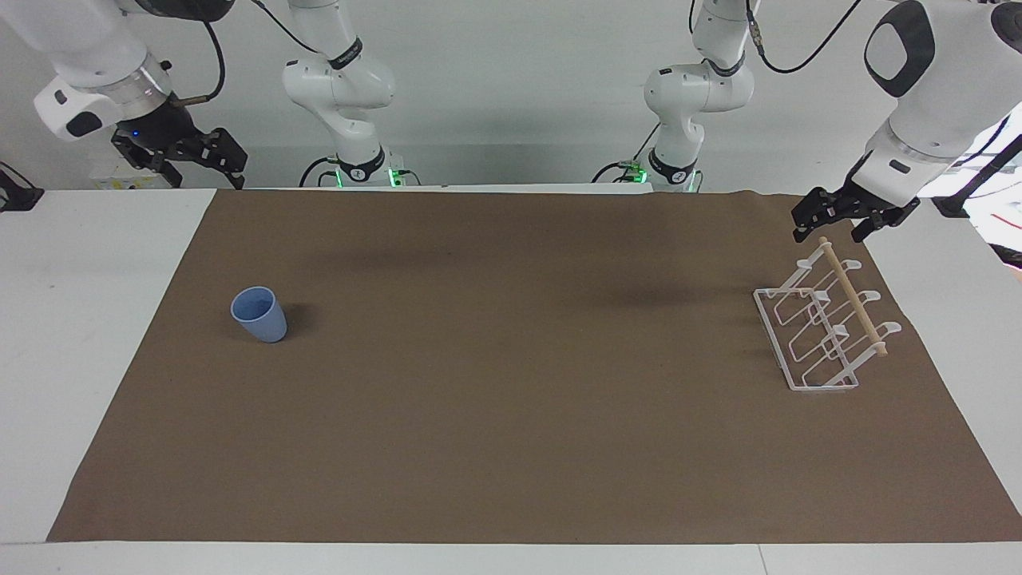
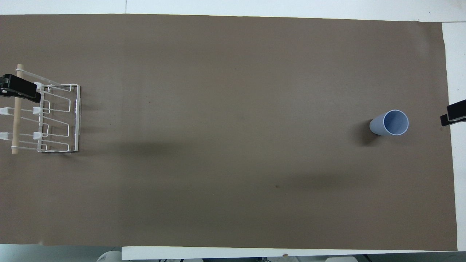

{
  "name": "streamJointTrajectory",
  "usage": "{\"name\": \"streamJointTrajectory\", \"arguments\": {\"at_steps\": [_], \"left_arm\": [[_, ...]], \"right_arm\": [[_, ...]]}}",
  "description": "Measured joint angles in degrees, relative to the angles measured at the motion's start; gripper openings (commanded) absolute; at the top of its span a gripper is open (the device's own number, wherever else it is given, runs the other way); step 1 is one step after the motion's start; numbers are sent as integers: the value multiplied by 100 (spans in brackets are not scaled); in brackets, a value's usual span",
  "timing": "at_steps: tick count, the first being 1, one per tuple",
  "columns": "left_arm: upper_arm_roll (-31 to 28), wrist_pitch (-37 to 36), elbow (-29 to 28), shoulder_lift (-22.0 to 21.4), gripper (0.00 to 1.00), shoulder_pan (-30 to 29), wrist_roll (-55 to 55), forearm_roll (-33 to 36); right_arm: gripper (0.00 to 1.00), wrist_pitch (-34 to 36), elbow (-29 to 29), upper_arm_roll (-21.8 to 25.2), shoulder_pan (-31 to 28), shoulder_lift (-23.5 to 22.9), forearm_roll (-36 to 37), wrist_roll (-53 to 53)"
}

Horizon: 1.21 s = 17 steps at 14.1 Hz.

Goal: Hang cup on cup holder

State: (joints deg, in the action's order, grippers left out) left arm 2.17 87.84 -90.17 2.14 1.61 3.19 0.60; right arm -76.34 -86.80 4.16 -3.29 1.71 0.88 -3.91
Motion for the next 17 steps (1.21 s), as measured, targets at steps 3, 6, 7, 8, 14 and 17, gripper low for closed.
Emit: {"name": "streamJointTrajectory", "arguments": {"at_steps": [3,6,7,8,14,17], "left_arm": [[-1,0,-28,0,100,23,0,0],[-7,-3,-30,0,100,22,0,0],[-12,-3,-30,0,100,22,0,1],[-21,-3,-30,0,100,20,0,2],[-48,-3,-31,0,100,16,0,8],[-49,-3,-31,0,100,16,0,10]], "right_arm": [[100,0,0,0,0,0,0,0],[100,0,0,18,-8,0,0,0],[100,0,0,40,-9,1,0,-8],[100,-10,-1,65,-10,5,0,-71],[100,-2331,-1482,124,-479,-77,22,-1539],[100,-3143,-1882,135,-611,-590,16,-1780]]}}
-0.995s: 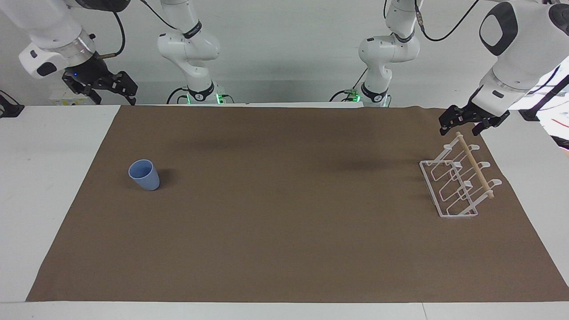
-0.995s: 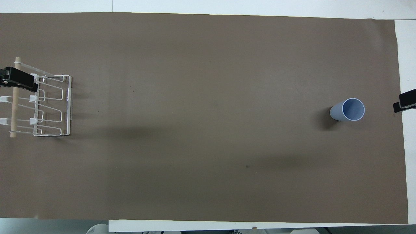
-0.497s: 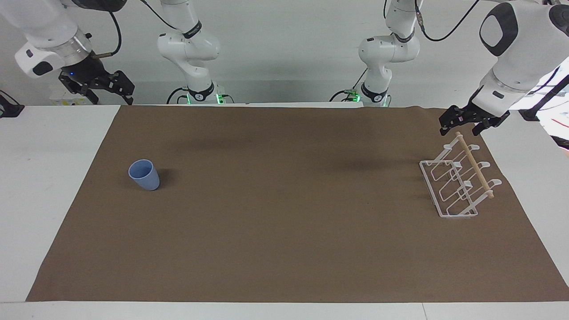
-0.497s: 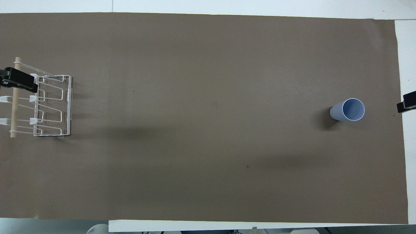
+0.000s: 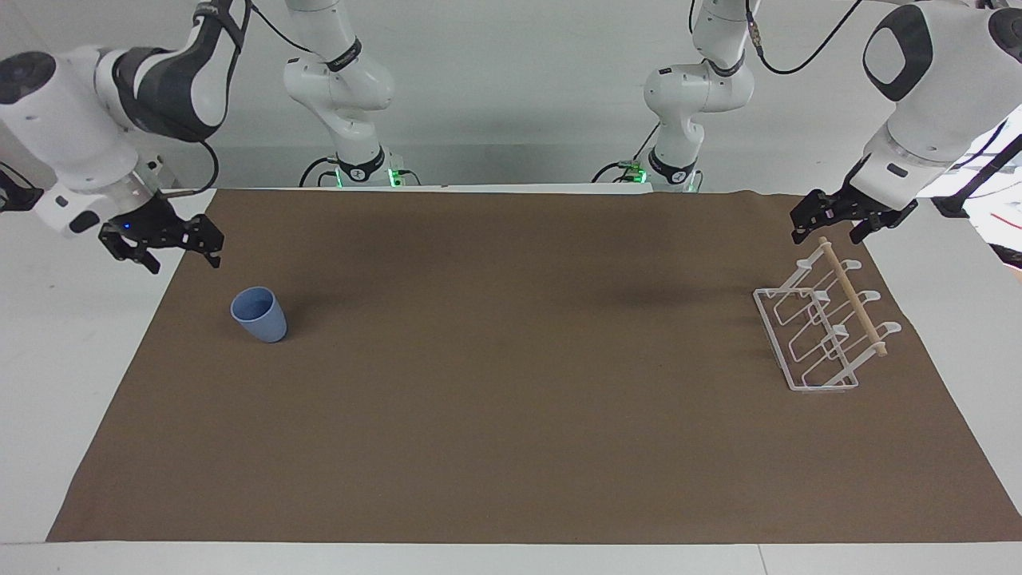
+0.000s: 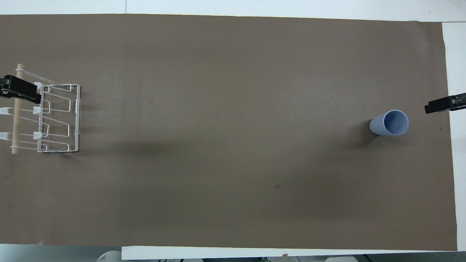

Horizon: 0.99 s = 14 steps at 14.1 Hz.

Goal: Hang cup on cup holder
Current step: 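Reach the right gripper to the light blue cup rim and grasp it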

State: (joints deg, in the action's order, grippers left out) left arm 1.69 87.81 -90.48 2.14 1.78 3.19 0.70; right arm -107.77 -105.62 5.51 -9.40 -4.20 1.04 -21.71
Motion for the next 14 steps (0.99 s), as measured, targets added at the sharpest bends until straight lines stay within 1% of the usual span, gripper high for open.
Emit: {"name": "streamJointTrajectory", "arguments": {"at_steps": [2,4,6,10,13,14], "left_arm": [[0,0,0,0,100,0,0,1],[0,0,0,0,100,0,0,1],[0,0,0,0,100,0,0,2],[0,0,0,0,100,0,0,3],[0,0,-1,0,100,0,0,3],[0,0,-1,0,100,0,0,3]], "right_arm": [[99,-108,0,-28,60,-314,-37,98],[96,-134,-3,-37,91,-504,-116,243],[92,-250,-75,-38,90,-561,-151,300],[91,-554,-377,-20,65,-569,-174,327],[83,-830,-672,-19,53,-601,-179,327],[78,-868,-730,-19,52,-611,-179,327]]}}
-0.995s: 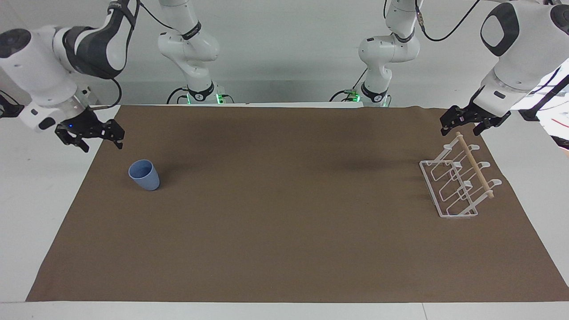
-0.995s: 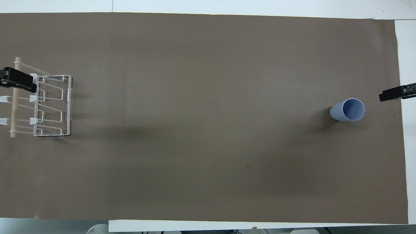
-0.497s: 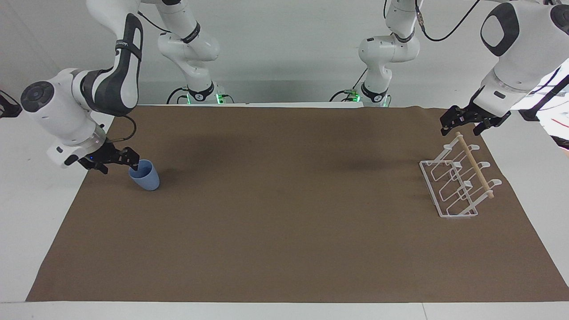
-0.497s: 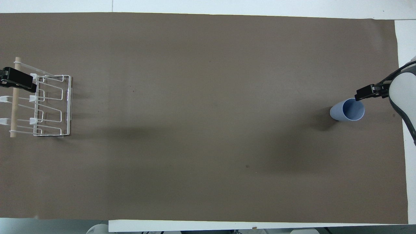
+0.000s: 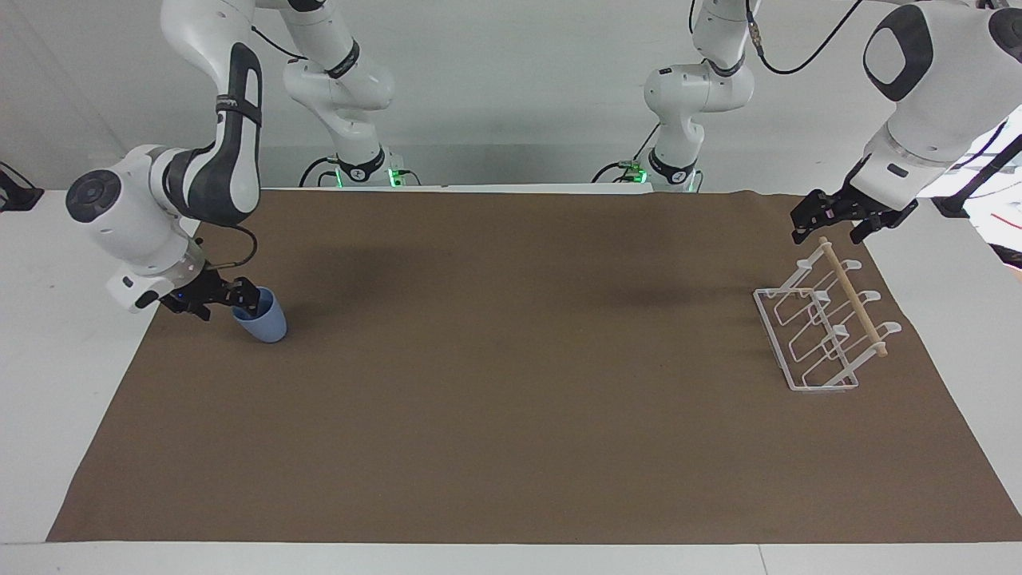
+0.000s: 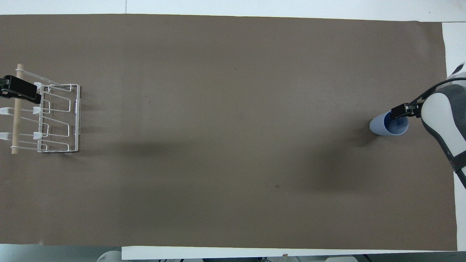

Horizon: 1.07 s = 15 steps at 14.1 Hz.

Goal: Hang cup on cup holder
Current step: 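Reach the right gripper to the light blue cup rim and grasp it, then lift the blue cup sideways with the right gripper toward the left gripper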

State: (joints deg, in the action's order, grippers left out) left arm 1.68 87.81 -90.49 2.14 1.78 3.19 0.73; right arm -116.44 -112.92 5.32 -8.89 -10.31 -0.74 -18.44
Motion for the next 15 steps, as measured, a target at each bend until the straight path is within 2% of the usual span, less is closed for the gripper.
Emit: {"name": "streamJointTrajectory", "arguments": {"at_steps": [2,6,8,11,13,15], "left_arm": [[0,0,0,0,100,0,0,0],[0,0,0,0,100,0,0,0],[0,0,0,0,100,0,0,0],[0,-98,-4,-2,100,0,0,0],[0,-312,-26,-13,100,0,0,0],[2,-351,-44,-22,100,1,0,0]], "right_arm": [[71,-94,-83,0,0,-4,0,-4],[44,-119,-138,-1,0,-3,0,-83],[23,-256,-251,-1,0,-3,0,-128],[0,-396,-362,-1,-1,-3,4,-333],[0,-368,-340,-1,0,2,7,-367],[0,-38,-141,-7,6,9,9,-388]]}}
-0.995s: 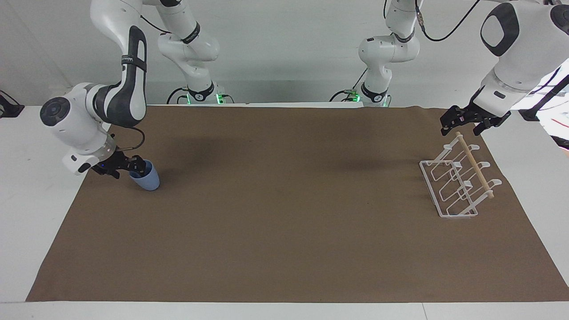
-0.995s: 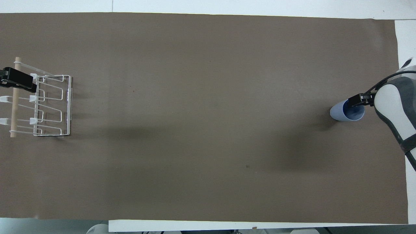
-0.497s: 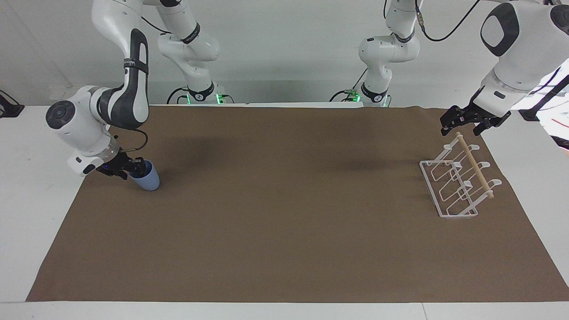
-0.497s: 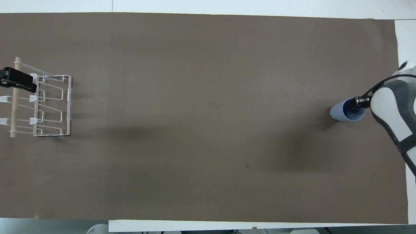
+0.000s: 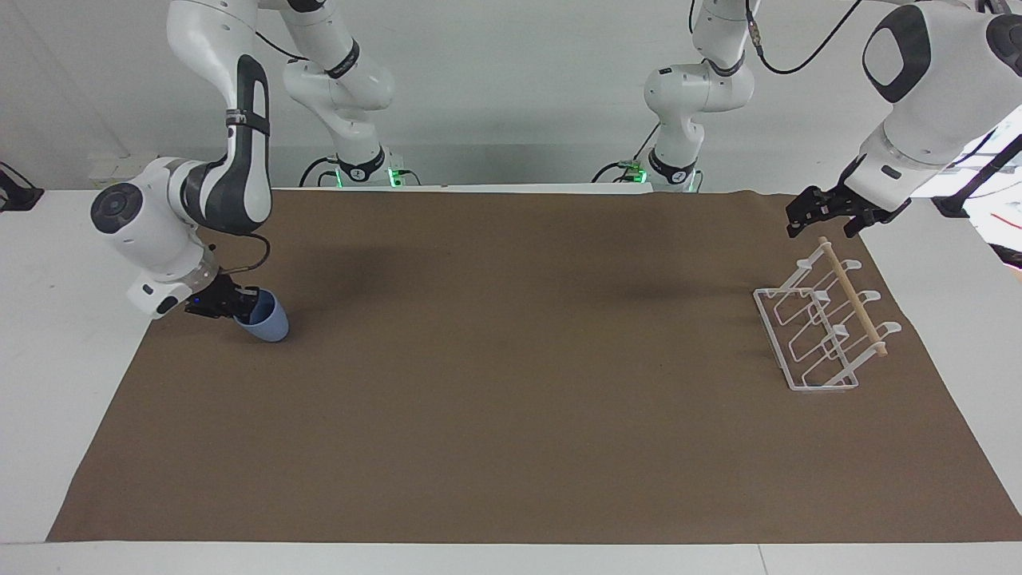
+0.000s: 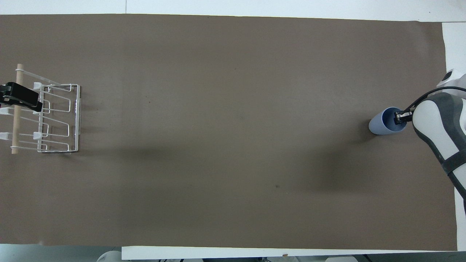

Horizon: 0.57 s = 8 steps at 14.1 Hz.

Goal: Hang cup on cup holder
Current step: 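Lift the blue cup sideways with the right gripper toward the left gripper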

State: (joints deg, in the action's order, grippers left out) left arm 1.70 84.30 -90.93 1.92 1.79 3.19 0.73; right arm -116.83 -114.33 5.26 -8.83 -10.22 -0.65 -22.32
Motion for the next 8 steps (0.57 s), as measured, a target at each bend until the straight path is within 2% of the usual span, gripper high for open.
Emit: {"name": "streamJointTrajectory", "arguments": {"at_steps": [3,5,8], "left_arm": [[40,-65,-19,-12,100,37,3,0],[39,-72,-21,-24,100,39,3,0],[41,-72,-22,-33,100,47,-533,0]], "right_arm": [[0,1266,776,-145,52,103,-261,-121],[0,1879,1173,-385,176,268,-1393,-135],[0,2016,1242,-503,572,392,-3129,42]]}}
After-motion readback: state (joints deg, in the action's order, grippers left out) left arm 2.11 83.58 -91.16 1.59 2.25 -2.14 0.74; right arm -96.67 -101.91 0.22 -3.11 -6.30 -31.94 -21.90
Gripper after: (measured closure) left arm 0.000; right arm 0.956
